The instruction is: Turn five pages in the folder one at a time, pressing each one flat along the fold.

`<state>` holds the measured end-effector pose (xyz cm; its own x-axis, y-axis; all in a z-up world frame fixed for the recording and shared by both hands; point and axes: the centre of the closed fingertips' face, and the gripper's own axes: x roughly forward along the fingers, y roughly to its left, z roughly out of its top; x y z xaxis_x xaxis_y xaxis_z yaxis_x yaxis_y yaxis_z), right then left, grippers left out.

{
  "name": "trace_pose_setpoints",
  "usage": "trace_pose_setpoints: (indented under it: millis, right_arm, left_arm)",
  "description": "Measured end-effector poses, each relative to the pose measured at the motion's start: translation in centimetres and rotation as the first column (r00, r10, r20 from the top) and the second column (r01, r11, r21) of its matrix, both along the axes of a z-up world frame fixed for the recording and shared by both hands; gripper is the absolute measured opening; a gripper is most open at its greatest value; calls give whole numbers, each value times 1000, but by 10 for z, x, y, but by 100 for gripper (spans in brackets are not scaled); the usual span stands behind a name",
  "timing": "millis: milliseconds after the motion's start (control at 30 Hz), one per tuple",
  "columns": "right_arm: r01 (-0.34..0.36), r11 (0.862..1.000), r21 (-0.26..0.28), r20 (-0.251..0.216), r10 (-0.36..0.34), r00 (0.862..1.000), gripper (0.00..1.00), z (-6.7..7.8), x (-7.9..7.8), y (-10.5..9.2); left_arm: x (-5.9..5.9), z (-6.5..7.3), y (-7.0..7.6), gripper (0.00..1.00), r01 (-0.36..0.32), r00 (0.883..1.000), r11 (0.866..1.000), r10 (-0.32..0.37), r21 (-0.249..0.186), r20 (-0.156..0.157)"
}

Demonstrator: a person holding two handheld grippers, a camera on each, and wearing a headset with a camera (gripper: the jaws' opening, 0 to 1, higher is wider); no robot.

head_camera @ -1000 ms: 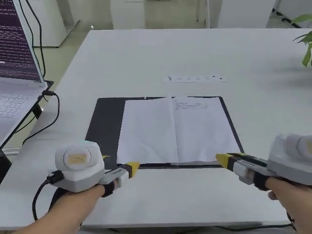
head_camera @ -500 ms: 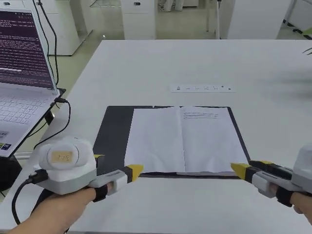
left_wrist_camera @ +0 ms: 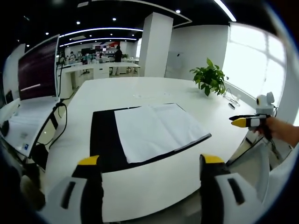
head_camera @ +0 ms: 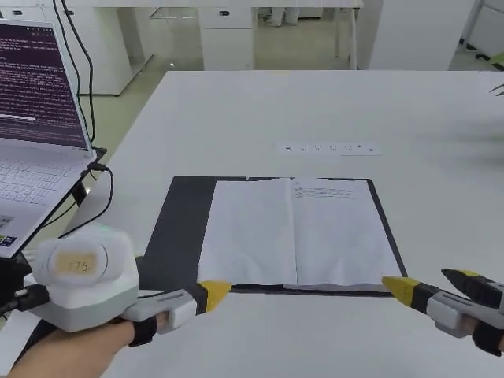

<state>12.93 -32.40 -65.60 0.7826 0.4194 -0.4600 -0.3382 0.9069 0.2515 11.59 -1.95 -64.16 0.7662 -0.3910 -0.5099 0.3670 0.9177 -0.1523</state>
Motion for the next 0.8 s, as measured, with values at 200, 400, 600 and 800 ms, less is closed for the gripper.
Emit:
trace_pose_setpoints:
  millis: [200, 400, 600, 800]
  right_arm:
    - [24, 1000, 1, -18, -24, 1000, 83, -4, -2, -9]
    - [29, 1000, 3, -29, -29, 999, 92, -7, -5, -12]
    - [33, 999, 35, -18, -33, 999, 100, -3, -5, -9]
    - [25, 999, 28, -13, -25, 1000, 100, 0, -7, -3]
  left_arm:
    - [-4, 1, 5, 96, -13, 1000, 1000, 13, 14, -3]
    - [-9, 5, 10, 99, -33, 999, 999, 33, 18, 0]
    - [-14, 10, 12, 99, -46, 999, 999, 46, 9, 6]
    - [-16, 9, 11, 99, -45, 999, 999, 45, 14, 2]
